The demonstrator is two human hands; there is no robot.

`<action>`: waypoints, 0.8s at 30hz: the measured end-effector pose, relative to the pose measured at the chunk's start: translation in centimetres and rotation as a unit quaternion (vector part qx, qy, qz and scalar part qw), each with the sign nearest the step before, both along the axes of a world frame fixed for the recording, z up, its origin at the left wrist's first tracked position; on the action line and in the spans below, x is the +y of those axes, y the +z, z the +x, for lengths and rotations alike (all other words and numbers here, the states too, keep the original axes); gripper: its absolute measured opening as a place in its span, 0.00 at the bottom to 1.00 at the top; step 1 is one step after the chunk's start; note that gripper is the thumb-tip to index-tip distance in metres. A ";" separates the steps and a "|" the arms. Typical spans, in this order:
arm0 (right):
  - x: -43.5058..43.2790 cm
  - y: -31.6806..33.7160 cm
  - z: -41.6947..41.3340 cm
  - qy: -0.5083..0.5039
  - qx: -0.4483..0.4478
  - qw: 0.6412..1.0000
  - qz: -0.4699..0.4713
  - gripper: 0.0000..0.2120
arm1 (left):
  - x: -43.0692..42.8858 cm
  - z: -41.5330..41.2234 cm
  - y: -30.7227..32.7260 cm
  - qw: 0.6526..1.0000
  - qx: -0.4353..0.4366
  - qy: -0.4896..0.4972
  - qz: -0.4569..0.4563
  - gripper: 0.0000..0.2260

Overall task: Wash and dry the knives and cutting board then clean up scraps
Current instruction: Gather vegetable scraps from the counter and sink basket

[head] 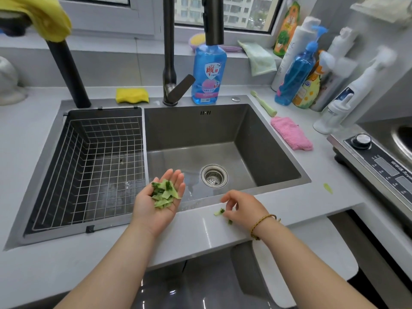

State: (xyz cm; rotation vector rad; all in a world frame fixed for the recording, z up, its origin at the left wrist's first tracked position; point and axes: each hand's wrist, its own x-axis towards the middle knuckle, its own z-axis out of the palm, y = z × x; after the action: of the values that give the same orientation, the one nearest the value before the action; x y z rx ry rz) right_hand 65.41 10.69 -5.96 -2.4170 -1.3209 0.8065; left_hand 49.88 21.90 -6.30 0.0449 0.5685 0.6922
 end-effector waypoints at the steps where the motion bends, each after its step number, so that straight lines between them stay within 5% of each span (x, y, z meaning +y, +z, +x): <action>1: 0.3 0.0 0.0 0.016 -0.011 1.000 -0.017 0.11 | 0.0 0.1 0.0 1.000 0.002 0.001 0.000 0.25; 9: 1.7 1.0 -0.1 0.097 -0.085 0.986 -0.110 0.07 | 0.0 -0.3 0.3 1.000 0.010 0.007 0.001 0.22; 15: 1.4 1.1 0.0 0.104 -0.082 0.987 -0.090 0.04 | 0.0 -0.2 0.3 1.000 0.013 0.004 0.003 0.20; 24: -0.6 2.0 1.2 0.074 -0.012 0.995 -0.063 0.16 | -0.4 0.4 0.2 1.000 0.009 -0.016 0.010 0.24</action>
State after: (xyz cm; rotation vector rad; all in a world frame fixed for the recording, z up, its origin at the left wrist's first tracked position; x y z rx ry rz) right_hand 66.57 10.11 -3.97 -2.4540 -1.5157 0.9281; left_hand 50.24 21.54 -6.08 0.0779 0.5771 0.6669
